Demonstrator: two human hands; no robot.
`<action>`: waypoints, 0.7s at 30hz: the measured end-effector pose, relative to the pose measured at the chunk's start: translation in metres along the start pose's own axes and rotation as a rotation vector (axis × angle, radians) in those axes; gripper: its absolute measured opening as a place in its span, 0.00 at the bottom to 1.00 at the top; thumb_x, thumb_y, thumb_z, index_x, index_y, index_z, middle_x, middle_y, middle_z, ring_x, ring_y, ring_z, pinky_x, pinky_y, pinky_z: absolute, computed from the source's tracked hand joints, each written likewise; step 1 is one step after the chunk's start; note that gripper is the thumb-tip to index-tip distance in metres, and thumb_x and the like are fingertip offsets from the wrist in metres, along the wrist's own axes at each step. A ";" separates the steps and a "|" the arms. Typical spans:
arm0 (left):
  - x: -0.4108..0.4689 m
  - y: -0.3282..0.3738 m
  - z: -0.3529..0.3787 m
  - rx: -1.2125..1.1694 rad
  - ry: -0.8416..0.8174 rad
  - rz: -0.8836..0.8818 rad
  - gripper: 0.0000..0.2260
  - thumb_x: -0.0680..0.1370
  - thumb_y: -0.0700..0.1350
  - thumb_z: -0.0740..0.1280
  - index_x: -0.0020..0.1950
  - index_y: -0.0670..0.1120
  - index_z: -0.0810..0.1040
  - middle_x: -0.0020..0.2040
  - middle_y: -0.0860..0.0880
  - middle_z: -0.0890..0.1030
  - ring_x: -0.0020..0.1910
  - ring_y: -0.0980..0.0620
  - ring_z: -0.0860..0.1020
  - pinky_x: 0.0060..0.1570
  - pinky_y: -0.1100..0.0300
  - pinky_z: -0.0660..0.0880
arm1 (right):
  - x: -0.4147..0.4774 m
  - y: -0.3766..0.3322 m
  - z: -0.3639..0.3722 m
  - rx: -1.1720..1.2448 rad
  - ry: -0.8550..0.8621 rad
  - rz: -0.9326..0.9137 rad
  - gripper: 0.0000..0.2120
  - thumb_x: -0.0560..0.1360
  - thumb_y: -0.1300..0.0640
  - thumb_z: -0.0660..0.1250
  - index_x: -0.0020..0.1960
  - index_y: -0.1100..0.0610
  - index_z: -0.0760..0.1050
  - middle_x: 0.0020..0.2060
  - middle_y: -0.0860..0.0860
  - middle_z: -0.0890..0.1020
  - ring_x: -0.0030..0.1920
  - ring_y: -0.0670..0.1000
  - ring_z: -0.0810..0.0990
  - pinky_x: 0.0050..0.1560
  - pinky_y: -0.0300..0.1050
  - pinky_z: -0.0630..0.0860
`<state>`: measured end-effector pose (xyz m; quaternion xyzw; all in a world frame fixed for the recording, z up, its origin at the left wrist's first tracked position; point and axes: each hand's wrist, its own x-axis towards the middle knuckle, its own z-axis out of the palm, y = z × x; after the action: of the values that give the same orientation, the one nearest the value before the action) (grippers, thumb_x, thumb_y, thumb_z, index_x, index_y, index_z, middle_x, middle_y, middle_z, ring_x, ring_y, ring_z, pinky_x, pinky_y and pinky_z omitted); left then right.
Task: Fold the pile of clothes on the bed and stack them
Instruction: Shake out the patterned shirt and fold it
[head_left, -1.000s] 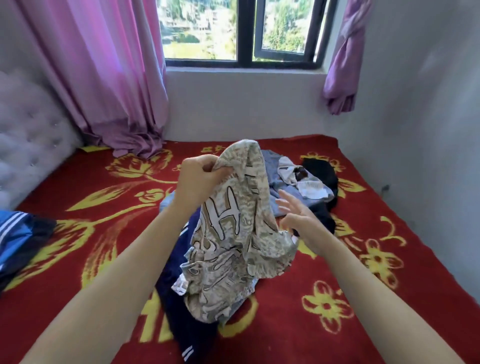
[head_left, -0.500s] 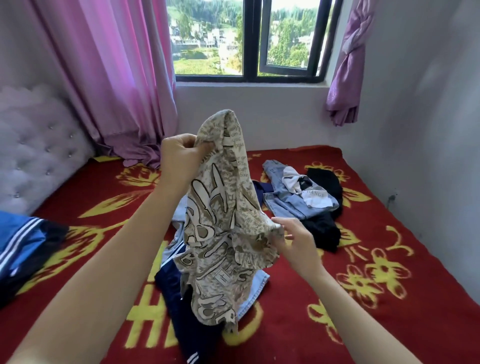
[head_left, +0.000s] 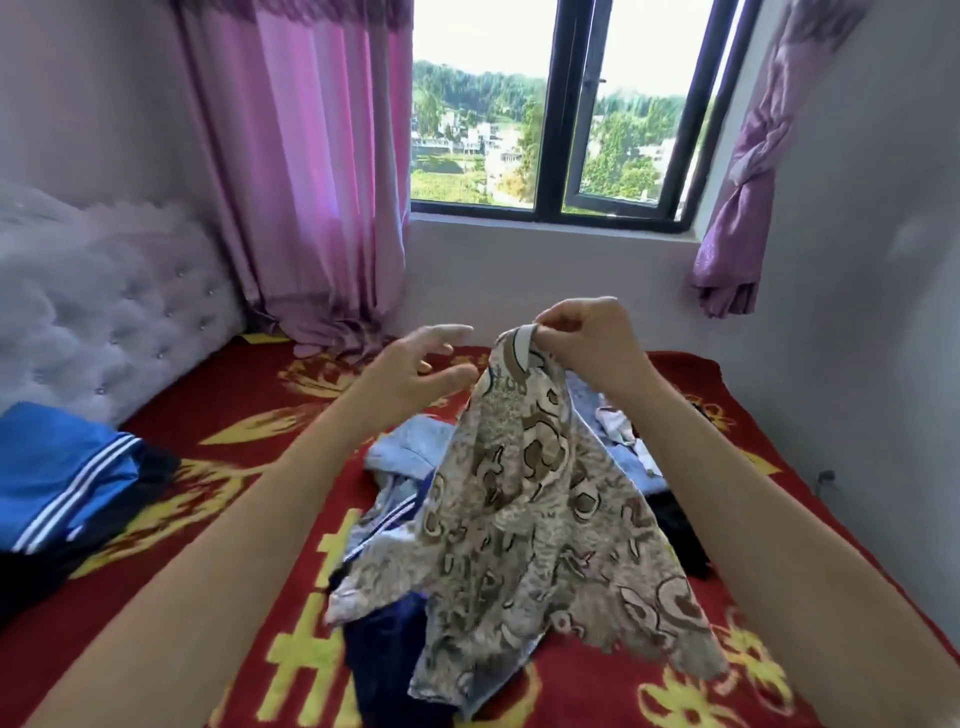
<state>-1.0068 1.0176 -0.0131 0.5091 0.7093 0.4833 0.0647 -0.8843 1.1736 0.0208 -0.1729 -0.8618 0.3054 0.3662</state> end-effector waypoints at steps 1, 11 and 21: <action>-0.005 -0.003 0.009 -0.027 -0.099 0.013 0.20 0.73 0.41 0.72 0.61 0.54 0.70 0.53 0.56 0.74 0.44 0.68 0.73 0.47 0.75 0.68 | 0.003 -0.005 0.002 0.008 -0.007 -0.009 0.05 0.70 0.64 0.70 0.45 0.62 0.83 0.27 0.43 0.76 0.25 0.33 0.73 0.30 0.26 0.67; -0.014 -0.042 0.057 -0.060 0.055 -0.043 0.08 0.71 0.40 0.73 0.37 0.52 0.78 0.33 0.56 0.79 0.32 0.63 0.75 0.35 0.70 0.69 | -0.001 0.017 -0.006 0.349 0.016 0.247 0.10 0.69 0.69 0.69 0.32 0.58 0.78 0.21 0.45 0.77 0.22 0.41 0.73 0.25 0.33 0.71; 0.007 -0.007 0.040 -0.140 0.259 -0.005 0.06 0.70 0.37 0.73 0.36 0.46 0.80 0.25 0.59 0.77 0.26 0.66 0.72 0.31 0.74 0.67 | -0.032 0.077 0.002 0.436 0.029 0.395 0.06 0.74 0.65 0.67 0.40 0.59 0.79 0.26 0.44 0.80 0.25 0.38 0.76 0.28 0.32 0.73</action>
<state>-0.9912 1.0481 -0.0361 0.4351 0.6775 0.5930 0.0091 -0.8583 1.2146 -0.0474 -0.2587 -0.7204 0.5460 0.3405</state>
